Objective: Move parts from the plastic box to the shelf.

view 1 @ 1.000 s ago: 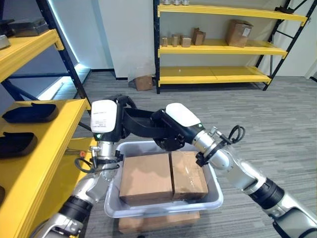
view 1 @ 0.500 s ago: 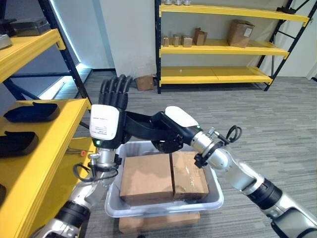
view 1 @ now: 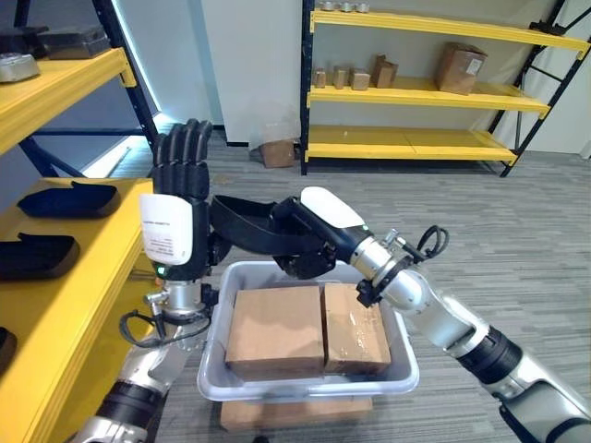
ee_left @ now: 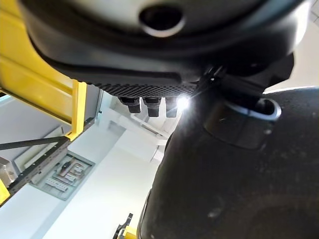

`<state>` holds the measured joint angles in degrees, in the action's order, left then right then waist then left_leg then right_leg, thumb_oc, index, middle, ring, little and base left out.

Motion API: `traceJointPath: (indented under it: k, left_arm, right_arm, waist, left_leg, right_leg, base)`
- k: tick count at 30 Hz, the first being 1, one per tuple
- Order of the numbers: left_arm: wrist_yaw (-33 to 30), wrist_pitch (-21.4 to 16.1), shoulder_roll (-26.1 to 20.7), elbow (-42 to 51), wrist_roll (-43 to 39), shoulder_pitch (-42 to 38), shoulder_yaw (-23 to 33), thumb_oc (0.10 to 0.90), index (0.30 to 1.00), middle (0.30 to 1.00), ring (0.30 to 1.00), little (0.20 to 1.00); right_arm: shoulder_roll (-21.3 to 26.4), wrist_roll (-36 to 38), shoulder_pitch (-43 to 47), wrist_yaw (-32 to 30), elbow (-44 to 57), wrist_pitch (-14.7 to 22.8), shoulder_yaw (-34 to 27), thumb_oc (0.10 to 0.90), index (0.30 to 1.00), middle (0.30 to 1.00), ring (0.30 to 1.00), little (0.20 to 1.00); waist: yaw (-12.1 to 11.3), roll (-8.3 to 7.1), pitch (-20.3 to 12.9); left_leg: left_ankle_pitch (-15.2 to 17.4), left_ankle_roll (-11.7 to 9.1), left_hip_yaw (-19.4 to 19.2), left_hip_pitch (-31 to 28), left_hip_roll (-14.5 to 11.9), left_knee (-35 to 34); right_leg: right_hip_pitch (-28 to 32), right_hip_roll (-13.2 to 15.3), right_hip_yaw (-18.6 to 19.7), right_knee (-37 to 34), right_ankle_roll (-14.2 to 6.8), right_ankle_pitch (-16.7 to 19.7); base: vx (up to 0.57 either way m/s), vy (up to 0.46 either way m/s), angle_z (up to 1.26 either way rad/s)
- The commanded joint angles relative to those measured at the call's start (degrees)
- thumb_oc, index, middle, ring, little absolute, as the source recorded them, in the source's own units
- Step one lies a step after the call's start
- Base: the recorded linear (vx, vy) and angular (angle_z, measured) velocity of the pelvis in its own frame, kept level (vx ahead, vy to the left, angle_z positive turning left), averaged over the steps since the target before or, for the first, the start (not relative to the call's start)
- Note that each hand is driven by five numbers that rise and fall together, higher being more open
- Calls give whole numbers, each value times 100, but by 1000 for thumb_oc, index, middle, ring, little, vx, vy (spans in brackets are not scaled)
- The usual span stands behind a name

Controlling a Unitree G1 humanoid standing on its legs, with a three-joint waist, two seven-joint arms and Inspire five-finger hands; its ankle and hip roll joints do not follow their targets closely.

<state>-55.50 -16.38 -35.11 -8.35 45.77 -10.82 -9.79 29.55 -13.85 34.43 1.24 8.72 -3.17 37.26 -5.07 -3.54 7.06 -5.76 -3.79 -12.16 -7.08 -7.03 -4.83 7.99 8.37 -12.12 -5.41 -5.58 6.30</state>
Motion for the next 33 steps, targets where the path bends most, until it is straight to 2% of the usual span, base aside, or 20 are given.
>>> traceJointPath:
  k: [1,3,4,7,10,16,19,24,27,29,33]
  left_arm:
    - [123,-745,-35,1305,70,-1170,-511,900,1000,1000,1000,1000]
    - [503,-466,-167,1416,173,-1209,-540,900,1000,1000,1000,1000]
    - [522,-455,-173,1427,157,-1214,-543,900,1000,1000,1000,1000]
    - [957,-202,-416,1540,-362,-1306,-690,900,1000,1000,1000,1000]
    - [1142,-256,-475,1609,-487,-1202,-755,900,1000,1000,1000,1000]
    - [1695,-320,-429,1885,-635,-1167,-922,900,1000,1000,1000,1000]
    - [2066,-264,-417,1904,-792,-1272,-1141,900,1000,1000,1000,1000]
    - [1568,-650,-376,1280,-702,-1450,-1658,900,1000,1000,1000,1000]
    - [1501,-688,-345,1197,-634,-1464,-1731,900,1000,1000,1000,1000]
    - [1246,-895,-398,955,-541,-1554,-2069,900,1000,1000,1000,1000]
    - [1188,-1096,-413,892,-438,-1631,-2233,900,1000,1000,1000,1000]
  right_arm:
    - [-283,77,933,-134,273,251,-1,400,300,300,300,300]
    - [-145,153,845,-122,299,446,-15,400,300,300,300,300]
    - [-146,150,843,-122,301,447,-20,400,300,300,300,300]
    - [15,314,826,-163,339,623,-20,400,300,300,300,300]
    - [29,213,766,-185,440,647,-65,400,300,300,300,300]
    - [-78,180,876,-132,530,436,-63,400,300,300,300,300]
    - [-139,241,963,-130,448,511,-15,400,300,300,300,300]
    - [-215,167,950,-152,481,614,38,400,300,300,300,300]
    - [-227,136,945,-182,493,563,39,400,300,300,300,300]
    - [-210,217,993,-288,349,662,54,400,300,300,300,300]
    - [-206,236,1095,-210,257,799,67,400,300,300,300,300]
  waist:
    - [-37,68,-197]
    - [27,74,-205]
    - [24,70,-206]
    - [58,81,-189]
    - [5,107,-139]
    - [-46,142,-132]
    - [-29,155,-146]
    - [60,198,-161]
    - [65,204,-167]
    - [130,217,-192]
    - [140,223,-185]
  left_leg:
    - [741,-43,86,-398,-92,-15]
    - [735,-49,50,-398,-105,-17]
    - [734,-50,50,-395,-105,-17]
    - [719,-37,40,-382,-104,-17]
    - [716,-28,75,-370,-95,-12]
    - [739,-14,106,-389,-68,-17]
    - [741,-14,105,-399,-64,-17]
    - [740,-1,55,-392,-63,-17]
    - [743,-1,47,-393,-63,-17]
    - [753,-3,-8,-396,-61,-16]
    - [755,3,-21,-391,-61,-14]
  right_leg:
    - [233,122,-25,41,-136,-543]
    - [208,118,-4,41,-156,-527]
    - [205,117,-4,41,-156,-526]
    - [178,113,7,41,-165,-511]
    - [187,123,-18,41,-164,-506]
    - [220,127,-35,41,-163,-520]
    - [225,119,-24,41,-164,-521]
    - [197,122,39,41,-154,-523]
    - [192,122,51,41,-155,-525]
    - [167,136,79,41,-171,-524]
    - [153,142,89,41,-174,-524]
  base:
    - [0,0,0]
    - [-6,6,-2]
    - [-12,7,-5]
    - [-18,7,-2]
    - [-12,3,0]
    - [0,0,0]
    - [2,0,1]
    - [-2,4,-1]
    - [0,0,0]
    - [0,0,0]
    - [0,0,0]
